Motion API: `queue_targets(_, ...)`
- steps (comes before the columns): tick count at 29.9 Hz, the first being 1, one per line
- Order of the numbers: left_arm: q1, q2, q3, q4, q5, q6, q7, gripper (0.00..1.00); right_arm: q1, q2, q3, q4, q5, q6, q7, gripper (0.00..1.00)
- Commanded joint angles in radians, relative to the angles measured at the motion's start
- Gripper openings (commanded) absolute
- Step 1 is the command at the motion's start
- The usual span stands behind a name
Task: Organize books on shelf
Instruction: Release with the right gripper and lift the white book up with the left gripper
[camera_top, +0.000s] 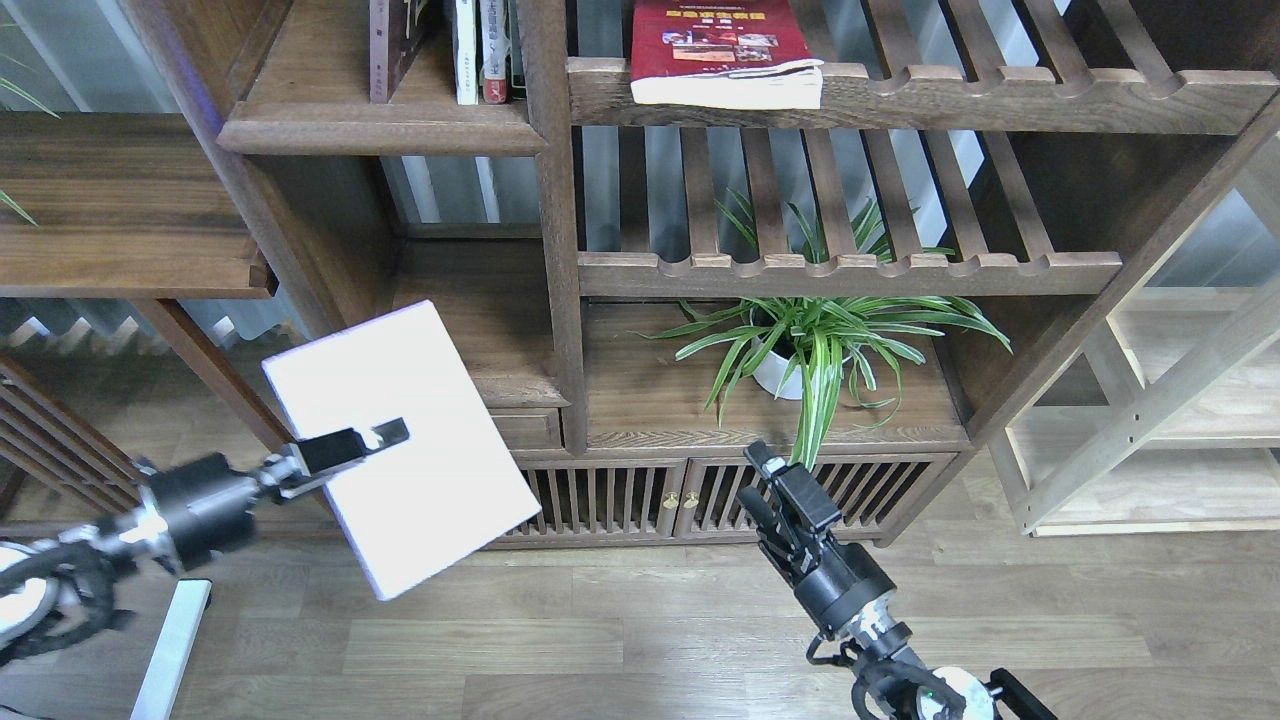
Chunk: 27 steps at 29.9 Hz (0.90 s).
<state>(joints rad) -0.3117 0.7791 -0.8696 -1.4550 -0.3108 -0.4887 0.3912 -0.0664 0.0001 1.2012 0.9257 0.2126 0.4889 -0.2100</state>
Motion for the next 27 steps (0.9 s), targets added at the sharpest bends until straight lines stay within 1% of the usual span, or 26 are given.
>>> queue_targets(1, 0.005, 0.032, -0.136, -0.065, 0.051, 0.0, 0.003, 0.0, 0.02, 0.0, -0.006, -0.109, -0.022, 0.0, -0.002, 0.96)
queue_targets(5, 0.0, 0.034, -0.262, -0.094, 0.102, 0.0, 0.006, 0.0, 0.03, 0.0, -0.005, -0.133, -0.025, 0.0, -0.002, 0.96)
queue_targets(9, -0.018, 0.034, -0.354, -0.096, 0.151, 0.0, 0.012, 0.0, 0.034, -0.011, -0.014, -0.136, -0.031, 0.0, -0.003, 0.96)
queue_targets(16, -0.026, 0.026, -0.538, -0.151, 0.329, 0.0, 0.014, 0.0, 0.033, -0.018, -0.052, -0.136, -0.041, 0.0, -0.003, 0.96)
queue_targets(21, -0.027, 0.02, -0.615, -0.197, 0.467, 0.0, 0.015, 0.0, 0.03, -0.044, -0.072, -0.136, -0.041, 0.0, -0.003, 0.96)
queue_targets(27, -0.027, 0.017, -0.654, -0.235, 0.568, 0.0, 0.017, 0.0, 0.036, -0.083, -0.071, -0.134, -0.039, 0.0, -0.003, 0.96)
